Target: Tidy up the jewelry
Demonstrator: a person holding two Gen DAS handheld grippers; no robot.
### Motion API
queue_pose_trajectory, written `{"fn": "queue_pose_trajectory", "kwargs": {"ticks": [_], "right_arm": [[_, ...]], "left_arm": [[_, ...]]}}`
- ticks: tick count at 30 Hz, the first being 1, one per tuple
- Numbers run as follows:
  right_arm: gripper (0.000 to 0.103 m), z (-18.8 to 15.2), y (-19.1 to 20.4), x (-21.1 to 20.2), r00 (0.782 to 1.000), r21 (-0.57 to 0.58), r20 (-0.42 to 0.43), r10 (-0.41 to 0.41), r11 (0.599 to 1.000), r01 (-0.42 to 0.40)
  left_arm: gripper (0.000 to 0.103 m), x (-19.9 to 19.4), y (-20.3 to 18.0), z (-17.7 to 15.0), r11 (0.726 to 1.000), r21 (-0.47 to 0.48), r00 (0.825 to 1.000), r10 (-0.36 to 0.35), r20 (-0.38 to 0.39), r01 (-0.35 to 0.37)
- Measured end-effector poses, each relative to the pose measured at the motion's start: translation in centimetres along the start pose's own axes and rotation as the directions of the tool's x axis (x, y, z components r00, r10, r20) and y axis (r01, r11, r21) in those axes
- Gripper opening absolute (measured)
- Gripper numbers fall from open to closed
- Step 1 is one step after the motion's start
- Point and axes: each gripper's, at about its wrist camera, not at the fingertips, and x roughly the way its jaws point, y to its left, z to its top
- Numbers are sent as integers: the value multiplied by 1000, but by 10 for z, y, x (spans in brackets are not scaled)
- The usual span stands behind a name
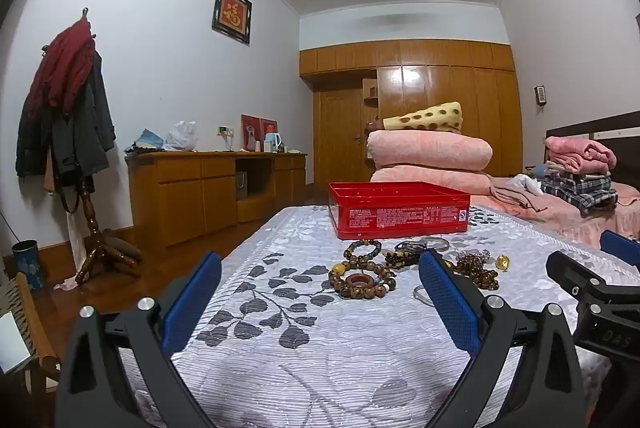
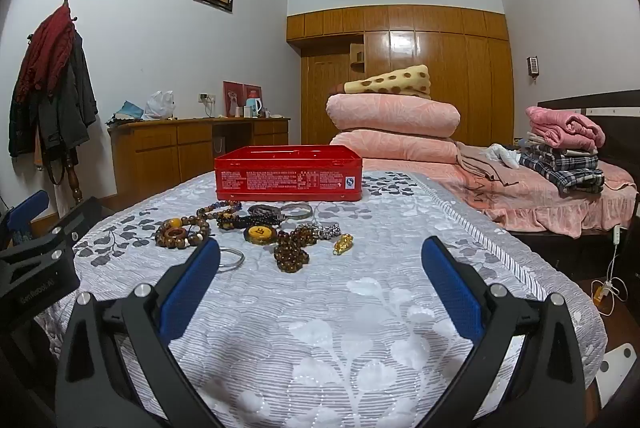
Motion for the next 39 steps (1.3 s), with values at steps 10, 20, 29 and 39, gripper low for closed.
{"fn": "queue_pose_trajectory", "kwargs": {"ticks": [10,20,29,39], "right_arm": [[98,1,-1,0,1000,2,0,1,1000,-1],[98,0,-1,1,1000,5,-2,1,1000,-1],[98,0,-2,1,1000,6,-2,1,1000,-1],[98,0,-2,1,1000,8,-1,2,1000,-2]], "left_arm": [[97,0,0,0,1000,4,1000,3,6,-3],[97,0,0,0,1000,4,1000,4,7,-4],[97,0,0,0,1000,5,1000,4,7,-4],[97,-1,-1,0,1000,6,1000,4,8,-4]]}}
